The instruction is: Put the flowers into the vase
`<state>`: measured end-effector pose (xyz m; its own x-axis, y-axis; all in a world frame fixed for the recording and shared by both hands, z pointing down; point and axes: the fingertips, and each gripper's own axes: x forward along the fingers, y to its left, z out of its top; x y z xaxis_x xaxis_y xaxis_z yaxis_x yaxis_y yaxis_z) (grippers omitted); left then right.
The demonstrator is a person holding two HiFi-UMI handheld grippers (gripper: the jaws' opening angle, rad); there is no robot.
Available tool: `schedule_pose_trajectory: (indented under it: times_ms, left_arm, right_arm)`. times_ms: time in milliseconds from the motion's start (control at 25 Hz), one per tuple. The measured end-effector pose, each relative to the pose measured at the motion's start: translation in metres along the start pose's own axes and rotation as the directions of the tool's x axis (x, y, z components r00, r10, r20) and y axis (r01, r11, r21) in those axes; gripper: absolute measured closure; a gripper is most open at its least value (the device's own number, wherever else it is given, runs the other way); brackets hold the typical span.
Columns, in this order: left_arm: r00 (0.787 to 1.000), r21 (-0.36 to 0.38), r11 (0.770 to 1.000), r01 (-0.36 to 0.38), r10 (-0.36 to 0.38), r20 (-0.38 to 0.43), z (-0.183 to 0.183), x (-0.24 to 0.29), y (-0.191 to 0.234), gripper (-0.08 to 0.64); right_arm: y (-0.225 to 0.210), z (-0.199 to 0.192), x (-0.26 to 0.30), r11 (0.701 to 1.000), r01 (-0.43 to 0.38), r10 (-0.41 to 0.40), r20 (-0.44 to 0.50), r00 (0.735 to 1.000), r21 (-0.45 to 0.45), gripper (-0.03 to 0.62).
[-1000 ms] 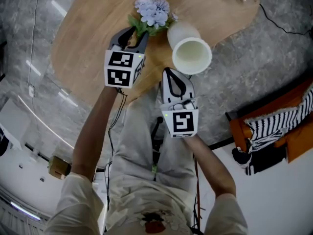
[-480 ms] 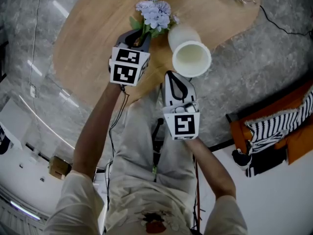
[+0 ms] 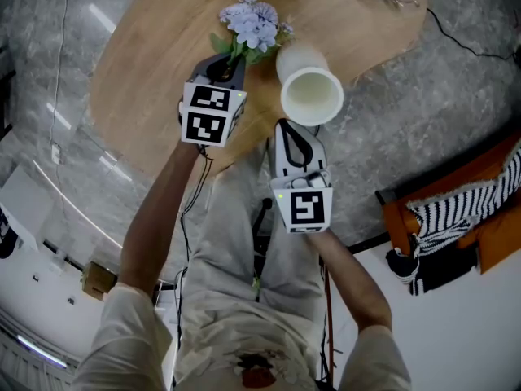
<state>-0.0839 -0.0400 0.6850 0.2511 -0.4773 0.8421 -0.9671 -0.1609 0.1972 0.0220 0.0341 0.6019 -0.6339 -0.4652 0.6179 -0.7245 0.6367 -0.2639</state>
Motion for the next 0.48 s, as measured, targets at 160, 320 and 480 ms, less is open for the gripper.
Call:
schedule_pose_trajectory:
  times_ms: [160, 320, 480]
  left_arm:
    - [0.999, -0.015, 1.000, -0.010, 0.010, 0.030, 0.006, -0.012, 0.001, 0.538]
    - [0.997, -0.032, 0.999, -0.024, 0.026, 0.075, 0.017, -0.027, 0.005, 0.538]
    - [0.992, -0.056, 0.998, -0.027, 0.034, 0.124, 0.027, -0.045, 0.005, 0.538]
  right_arm:
    - [-0.001, 0.003, -0.006, 1.000, 0.000, 0.000, 0.008, 1.000, -0.007, 0.588]
    - [0.002, 0.009, -0.011, 1.000, -0.004, 0.005, 0.018, 1.000, -0.022, 0.588]
    - [0.003, 0.014, -0.017, 1.000, -0.007, 0.007, 0.023, 1.000, -0.026, 0.588]
